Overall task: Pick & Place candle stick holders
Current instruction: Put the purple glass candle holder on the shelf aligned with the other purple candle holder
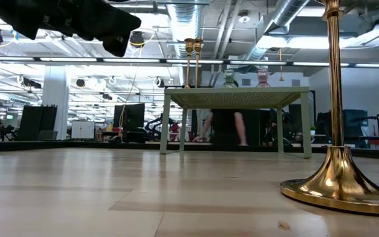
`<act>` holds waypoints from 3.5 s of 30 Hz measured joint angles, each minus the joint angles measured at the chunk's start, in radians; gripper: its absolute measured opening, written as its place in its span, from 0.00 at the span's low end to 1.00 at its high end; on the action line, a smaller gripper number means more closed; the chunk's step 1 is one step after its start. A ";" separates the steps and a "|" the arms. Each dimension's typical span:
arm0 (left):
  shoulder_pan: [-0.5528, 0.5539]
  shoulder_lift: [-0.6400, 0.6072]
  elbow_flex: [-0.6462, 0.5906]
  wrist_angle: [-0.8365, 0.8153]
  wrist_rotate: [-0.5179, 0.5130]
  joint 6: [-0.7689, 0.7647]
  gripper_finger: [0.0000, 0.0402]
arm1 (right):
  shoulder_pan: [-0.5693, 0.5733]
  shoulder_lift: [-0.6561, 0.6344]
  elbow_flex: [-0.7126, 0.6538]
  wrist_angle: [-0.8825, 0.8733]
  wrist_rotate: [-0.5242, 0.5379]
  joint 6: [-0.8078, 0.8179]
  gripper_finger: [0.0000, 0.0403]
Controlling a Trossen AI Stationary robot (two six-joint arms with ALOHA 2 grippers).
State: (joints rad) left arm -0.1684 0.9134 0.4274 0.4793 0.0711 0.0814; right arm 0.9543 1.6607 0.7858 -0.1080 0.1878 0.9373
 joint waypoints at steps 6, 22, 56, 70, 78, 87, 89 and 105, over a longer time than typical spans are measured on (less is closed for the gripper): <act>0.000 0.000 0.000 0.000 0.000 0.000 0.02 | -0.001 -0.061 0.015 -0.004 0.121 -0.106 0.64; 0.000 0.000 0.001 -0.001 0.006 -0.004 0.01 | -0.033 -0.069 0.015 0.045 0.201 -0.098 0.65; -0.171 0.300 0.002 0.297 0.072 -0.055 0.02 | -0.112 -0.070 0.014 0.057 -0.101 -0.045 0.08; -0.171 0.291 0.002 0.308 0.071 -0.034 0.01 | -0.112 -0.071 0.014 0.057 -0.217 -0.039 0.01; -0.170 0.291 0.002 0.314 0.026 -0.034 0.01 | -0.088 -0.071 0.056 0.101 -0.208 -0.144 0.00; -0.171 0.291 0.002 0.317 0.021 -0.038 0.01 | 0.003 -0.049 0.248 -0.113 0.124 -0.261 0.00; -0.171 0.290 0.002 0.322 0.001 -0.038 0.01 | -0.013 -0.015 0.273 -0.145 0.124 -0.260 0.00; -0.171 0.290 0.002 0.324 -0.019 -0.064 0.02 | -0.027 0.037 0.436 -0.312 0.184 -0.291 0.00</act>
State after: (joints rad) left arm -0.3393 1.2034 0.4290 0.8033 0.0525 0.0174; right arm 0.9274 1.6978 1.2223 -0.4200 0.3718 0.6465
